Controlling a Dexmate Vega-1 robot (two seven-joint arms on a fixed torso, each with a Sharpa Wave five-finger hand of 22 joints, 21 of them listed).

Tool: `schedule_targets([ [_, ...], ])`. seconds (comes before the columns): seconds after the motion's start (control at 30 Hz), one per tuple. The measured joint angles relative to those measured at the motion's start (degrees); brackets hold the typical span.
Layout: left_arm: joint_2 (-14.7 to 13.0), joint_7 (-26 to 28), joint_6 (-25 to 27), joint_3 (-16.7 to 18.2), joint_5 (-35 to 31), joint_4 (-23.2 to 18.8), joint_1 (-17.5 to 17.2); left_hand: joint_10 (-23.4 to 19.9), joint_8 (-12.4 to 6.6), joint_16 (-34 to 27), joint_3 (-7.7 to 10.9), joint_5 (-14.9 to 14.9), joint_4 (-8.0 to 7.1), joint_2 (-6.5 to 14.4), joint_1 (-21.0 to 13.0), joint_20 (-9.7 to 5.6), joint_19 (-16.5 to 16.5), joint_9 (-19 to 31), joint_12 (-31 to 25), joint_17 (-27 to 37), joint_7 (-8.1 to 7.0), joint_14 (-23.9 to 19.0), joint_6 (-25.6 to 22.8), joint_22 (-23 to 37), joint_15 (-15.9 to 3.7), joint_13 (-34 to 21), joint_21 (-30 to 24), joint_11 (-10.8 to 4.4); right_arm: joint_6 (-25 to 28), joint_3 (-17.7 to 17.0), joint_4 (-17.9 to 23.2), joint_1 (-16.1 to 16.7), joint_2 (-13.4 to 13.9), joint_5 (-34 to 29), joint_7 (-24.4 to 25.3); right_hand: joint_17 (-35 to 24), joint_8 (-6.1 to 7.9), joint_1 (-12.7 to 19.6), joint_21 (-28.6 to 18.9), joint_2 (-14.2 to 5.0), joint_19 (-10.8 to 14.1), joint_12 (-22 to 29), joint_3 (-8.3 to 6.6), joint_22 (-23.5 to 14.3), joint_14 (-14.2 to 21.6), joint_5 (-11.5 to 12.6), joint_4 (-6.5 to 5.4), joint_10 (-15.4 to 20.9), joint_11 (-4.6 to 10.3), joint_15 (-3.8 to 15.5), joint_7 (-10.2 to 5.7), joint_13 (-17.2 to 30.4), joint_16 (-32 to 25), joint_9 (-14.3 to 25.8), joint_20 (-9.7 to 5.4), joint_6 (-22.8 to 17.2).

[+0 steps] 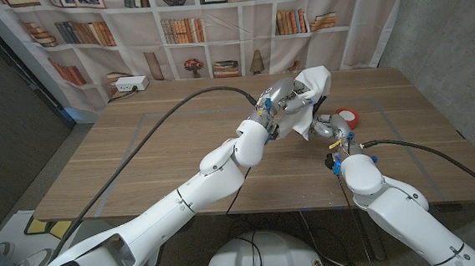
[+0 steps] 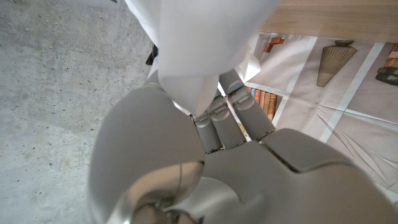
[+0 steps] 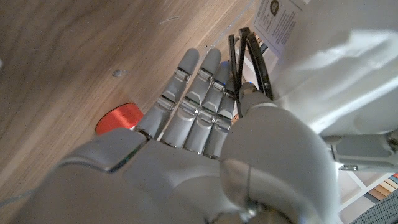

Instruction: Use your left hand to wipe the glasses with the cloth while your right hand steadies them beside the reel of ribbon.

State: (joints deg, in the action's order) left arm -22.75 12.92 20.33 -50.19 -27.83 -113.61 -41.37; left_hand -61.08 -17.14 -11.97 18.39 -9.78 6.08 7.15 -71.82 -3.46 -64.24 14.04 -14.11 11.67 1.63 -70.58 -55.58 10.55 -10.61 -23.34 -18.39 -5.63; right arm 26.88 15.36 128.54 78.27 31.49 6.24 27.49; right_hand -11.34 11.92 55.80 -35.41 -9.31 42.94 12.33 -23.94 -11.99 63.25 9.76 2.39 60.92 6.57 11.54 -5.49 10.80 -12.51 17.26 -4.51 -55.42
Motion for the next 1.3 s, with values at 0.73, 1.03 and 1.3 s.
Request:
schedule_targets([
  [0.73, -0.54, -2.31, 4.41, -1.39, 0.29, 0.72, -1.24, -0.19, 0.30, 0.00, 0.40, 0.07, 0.23, -0.42, 0.46, 0.31, 0.31, -0.09, 0.24, 0.00, -0.01, 0.29, 0.01, 0.00, 0.29, -0.17, 0.00, 0.19, -1.52, -1.18, -0.84, 0.36, 0.05, 0.65, -0.25, 0.00, 0.18, -0.60, -0.24, 0.04, 0.00, 0.00, 0.00, 0.00, 0.00, -0.03, 0.00, 0.00, 0.00, 0.00, -0.01, 0.00, 0.00, 0.01, 0.00, -0.01],
  [1.03, -1.11, -2.55, 5.38, -1.45, 0.90, 0.77, -1.82, -0.19, 0.33, 0.00, 0.53, 0.10, 0.08, -0.41, 0.46, 0.30, 0.30, 0.24, 0.44, 0.00, 0.02, 0.29, -0.02, 0.00, 0.29, -0.22, 0.00, 0.19, -1.70, -1.29, -0.81, 0.41, 0.13, 0.64, -0.07, 0.00, 0.12, -0.55, -0.45, -0.01, -0.01, 0.00, 0.00, -0.01, 0.00, -0.03, 0.00, 0.00, 0.00, 0.00, -0.01, 0.00, 0.00, -0.05, -0.01, -0.01],
  [1.3, -0.95, -1.80, 4.18, -1.25, 1.03, 0.78, -1.04, -0.21, 0.33, -0.01, 0.53, 0.10, 0.08, -0.40, 0.46, 0.09, 0.51, 0.34, 0.44, 0.01, 0.13, 0.29, -0.13, 0.00, 0.30, -0.22, 0.00, 0.21, -1.23, -0.89, -0.32, 0.30, 0.18, 0.07, 0.27, 0.00, 0.05, -0.55, -0.45, -0.01, -0.02, 0.00, 0.00, 0.29, 0.00, -0.21, 0.00, 0.00, 0.00, 0.00, 0.00, 0.00, 0.00, -0.03, -0.02, 0.00],
])
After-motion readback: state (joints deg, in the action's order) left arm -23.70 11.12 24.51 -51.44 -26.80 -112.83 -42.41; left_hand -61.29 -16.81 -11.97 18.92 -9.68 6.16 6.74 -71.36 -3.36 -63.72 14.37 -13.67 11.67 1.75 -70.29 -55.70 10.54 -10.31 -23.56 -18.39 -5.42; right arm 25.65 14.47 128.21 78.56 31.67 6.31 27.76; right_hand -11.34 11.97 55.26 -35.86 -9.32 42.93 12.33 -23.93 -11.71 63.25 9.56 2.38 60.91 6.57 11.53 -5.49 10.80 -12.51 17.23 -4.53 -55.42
